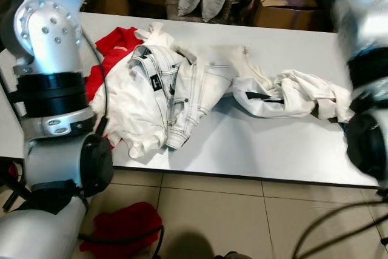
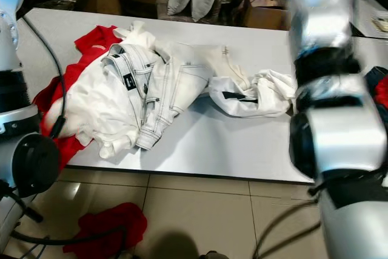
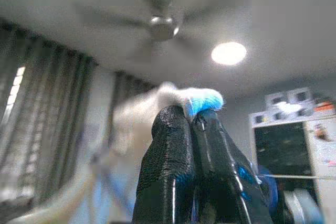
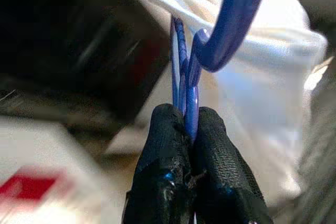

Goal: Hang hanger

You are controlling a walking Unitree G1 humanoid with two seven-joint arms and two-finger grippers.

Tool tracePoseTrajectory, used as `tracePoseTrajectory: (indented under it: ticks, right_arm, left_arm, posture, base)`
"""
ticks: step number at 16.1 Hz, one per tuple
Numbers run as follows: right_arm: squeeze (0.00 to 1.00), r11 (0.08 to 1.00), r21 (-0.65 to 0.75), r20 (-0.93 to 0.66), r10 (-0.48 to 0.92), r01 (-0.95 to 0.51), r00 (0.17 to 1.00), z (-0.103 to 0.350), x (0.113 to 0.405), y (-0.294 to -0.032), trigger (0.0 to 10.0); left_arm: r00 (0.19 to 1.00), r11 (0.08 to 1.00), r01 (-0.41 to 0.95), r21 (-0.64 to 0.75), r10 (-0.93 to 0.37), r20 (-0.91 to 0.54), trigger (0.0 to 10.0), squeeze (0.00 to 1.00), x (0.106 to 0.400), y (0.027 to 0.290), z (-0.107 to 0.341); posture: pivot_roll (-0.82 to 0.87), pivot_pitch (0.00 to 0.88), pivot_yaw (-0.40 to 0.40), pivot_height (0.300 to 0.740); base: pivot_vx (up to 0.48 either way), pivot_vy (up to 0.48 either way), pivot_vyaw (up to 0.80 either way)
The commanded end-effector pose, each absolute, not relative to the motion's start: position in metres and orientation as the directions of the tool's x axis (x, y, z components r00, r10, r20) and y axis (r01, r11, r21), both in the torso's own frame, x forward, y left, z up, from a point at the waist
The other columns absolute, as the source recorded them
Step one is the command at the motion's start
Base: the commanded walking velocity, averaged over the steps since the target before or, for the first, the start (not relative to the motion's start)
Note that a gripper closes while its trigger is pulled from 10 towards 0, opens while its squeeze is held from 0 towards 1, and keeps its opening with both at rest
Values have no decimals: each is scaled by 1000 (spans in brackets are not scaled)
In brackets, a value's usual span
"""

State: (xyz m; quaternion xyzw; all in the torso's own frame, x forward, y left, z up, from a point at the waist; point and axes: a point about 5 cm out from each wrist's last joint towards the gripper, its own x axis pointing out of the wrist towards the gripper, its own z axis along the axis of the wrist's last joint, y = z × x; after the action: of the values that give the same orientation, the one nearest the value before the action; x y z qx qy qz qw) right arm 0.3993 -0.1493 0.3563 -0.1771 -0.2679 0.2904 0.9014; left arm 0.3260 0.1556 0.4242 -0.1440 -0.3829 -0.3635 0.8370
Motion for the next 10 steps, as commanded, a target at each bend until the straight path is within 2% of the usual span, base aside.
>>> tracePoseTrajectory:
  ticks: [1, 2, 3, 4, 6, 7, 10]
  right_arm:
    - [0, 671, -528, 248, 707, -520, 662, 326, 400, -141, 10000]
    - [0, 594, -523, 129, 764, -611, 633, 289, 397, -139, 10000]
    - [0, 574, -506, 87, 777, -644, 623, 275, 395, -140, 10000]
    - [0, 508, -483, -1, 814, -713, 581, 246, 387, -143, 10000]
    - [0, 397, -432, -111, 867, -810, 485, 208, 366, -153, 10000]
    - [0, 360, -405, -139, 884, -840, 446, 199, 352, -163, 10000]
    - [0, 312, -383, -166, 902, -869, 398, 203, 323, -184, 10000]
  left_arm:
    - [502, 728, 685, 27, -498, 707, 10000, 0, 334, 155, 413]
    - [592, 767, 642, 5, -500, 632, 10000, 0, 347, 150, 395]
    - [629, 781, 625, -5, -499, 596, 10000, 0, 352, 148, 386]
    - [741, 839, 544, 4, -482, 468, 10000, 0, 366, 145, 357]
    - [868, 909, 413, 54, -411, 280, 10000, 0, 382, 148, 305]
    - [901, 925, 369, 88, -379, 211, 10000, 0, 386, 151, 283]
    - [938, 942, 299, 152, -320, 133, 10000, 0, 389, 168, 266]
  posture:
    - [-123, 0, 0, 740]
    - [-125, 0, 1, 740]
    - [-125, 0, 1, 740]
    - [-126, 0, 5, 740]
    - [-126, 0, 5, 740]
    - [-131, 0, 12, 740]
    - [-144, 0, 28, 740]
  base:
    - [0, 0, 0]
    - [0, 0, 0]
    - [0, 0, 0]
    - [0, 0, 0]
    - [0, 0, 0]
    - [0, 0, 0]
    - [0, 0, 0]
